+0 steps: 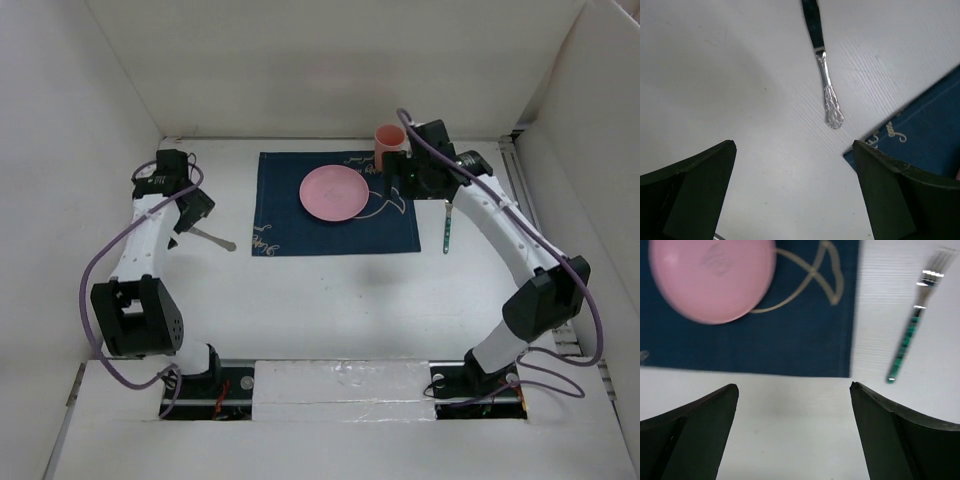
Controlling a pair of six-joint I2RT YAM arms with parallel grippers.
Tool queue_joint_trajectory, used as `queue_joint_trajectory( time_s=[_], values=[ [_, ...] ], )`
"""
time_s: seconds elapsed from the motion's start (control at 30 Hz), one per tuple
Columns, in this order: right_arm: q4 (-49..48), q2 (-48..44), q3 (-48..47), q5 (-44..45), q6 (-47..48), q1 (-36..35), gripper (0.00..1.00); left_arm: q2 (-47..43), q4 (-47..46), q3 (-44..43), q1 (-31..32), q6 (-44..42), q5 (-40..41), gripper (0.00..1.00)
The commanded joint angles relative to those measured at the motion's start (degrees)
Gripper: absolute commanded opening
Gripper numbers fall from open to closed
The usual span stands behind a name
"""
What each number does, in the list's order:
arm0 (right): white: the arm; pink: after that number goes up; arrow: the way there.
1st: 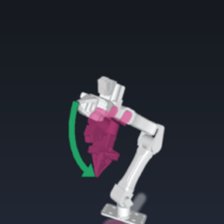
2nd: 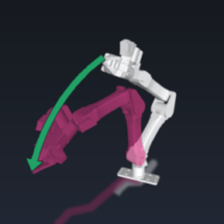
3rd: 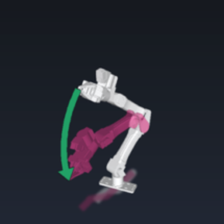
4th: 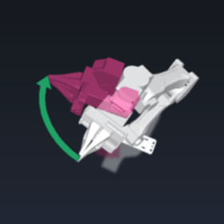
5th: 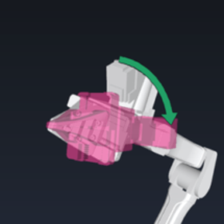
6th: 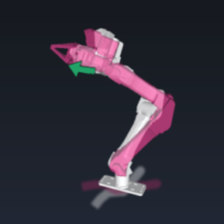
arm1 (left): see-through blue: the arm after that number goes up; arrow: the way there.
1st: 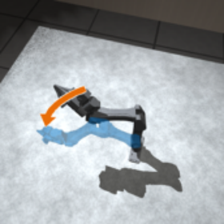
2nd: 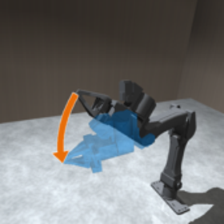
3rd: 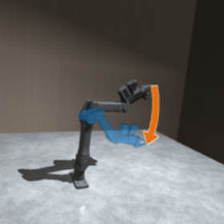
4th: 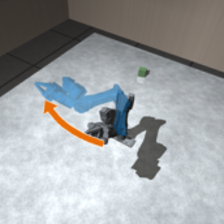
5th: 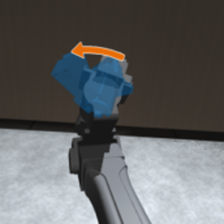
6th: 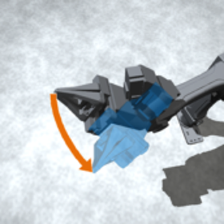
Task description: Set the dinner table for one person
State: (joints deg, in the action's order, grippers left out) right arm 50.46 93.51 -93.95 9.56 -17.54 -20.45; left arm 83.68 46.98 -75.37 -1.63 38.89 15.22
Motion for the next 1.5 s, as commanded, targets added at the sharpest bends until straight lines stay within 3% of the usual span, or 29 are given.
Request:
queue_joint_trajectory(
  time_s=[0.0,0.07,0.17,0.27,0.5,0.6,0.97,1.13,1.47],
  values=[
    [-2.2,-4.31,-0.71,-3.47,0.14,-3.01,0.99,3.49,-2.77,-2.3,-2.41,-0.31,-3.53,1.0],
    [-4.04,-4.31,0.52,-5.26,-0.74,-8.1,0.99,7.27,-1.2,-4.77,-3.03,1.08,-5.02,1.0],
    [-3.27,-4.31,0.52,0.62,-1.62,-15.29,0.99,15.36,3.28,-9.61,-3.56,7.41,-8.18,1.0],
    [-2.12,-2.64,0.0,-0.68,-1.62,-18.91,0.99,19.93,4.0,-10.14,-3.56,14.61,-12.93,1.0],
    [-6.77,-6.49,8.95,-6.22,-1.62,-22.18,0.99,23.81,6.37,-10.76,-3.56,27.64,-15.05,1.0],
    [-8.53,-10.19,13.17,-7.27,-0.39,-22.18,0.99,23.81,5.66,-11.46,-3.56,30.88,-11.8,0.94],
    [-7.48,-12.66,14.41,-8.6,1.37,-20.42,0.99,32.6,8.48,-20.24,-4.08,25.97,-4.33,0.89],
    [-7.48,-12.13,13.1,-8.07,0.75,-20.95,0.99,33.22,6.64,-18.68,-5.23,24.21,-3.09,0.89],
    [-6.16,-12.13,11.95,-5.08,0.75,-22.62,0.99,34.45,-0.22,-11.64,-6.28,21.22,-5.47,0.78]
  ],
)
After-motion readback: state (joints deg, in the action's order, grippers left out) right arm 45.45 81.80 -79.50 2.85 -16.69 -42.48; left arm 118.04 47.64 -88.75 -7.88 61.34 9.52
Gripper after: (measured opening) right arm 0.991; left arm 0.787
